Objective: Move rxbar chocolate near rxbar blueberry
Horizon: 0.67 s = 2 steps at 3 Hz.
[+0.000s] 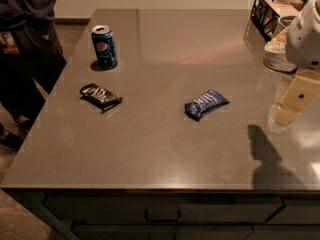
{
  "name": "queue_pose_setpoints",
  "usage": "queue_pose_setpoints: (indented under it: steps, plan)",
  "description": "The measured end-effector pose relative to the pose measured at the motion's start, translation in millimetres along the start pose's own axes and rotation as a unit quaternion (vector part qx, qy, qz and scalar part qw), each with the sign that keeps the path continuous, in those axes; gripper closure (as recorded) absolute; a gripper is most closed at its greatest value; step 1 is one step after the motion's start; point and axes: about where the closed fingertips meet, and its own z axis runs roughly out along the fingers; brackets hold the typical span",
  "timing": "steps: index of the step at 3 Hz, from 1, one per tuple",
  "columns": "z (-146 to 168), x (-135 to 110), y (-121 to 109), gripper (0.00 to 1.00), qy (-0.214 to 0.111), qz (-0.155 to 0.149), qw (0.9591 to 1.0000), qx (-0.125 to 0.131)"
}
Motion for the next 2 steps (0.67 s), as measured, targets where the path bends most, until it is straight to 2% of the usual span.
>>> queue_pose_setpoints:
  steps: [1,2]
  plan:
    - [0.0,0.0,0.0,0.0,0.0,0.0,1.0,0.0]
    - [7.1,-21.7,-6.7,0.0,-0.021,-0.005,0.9995,-0.021]
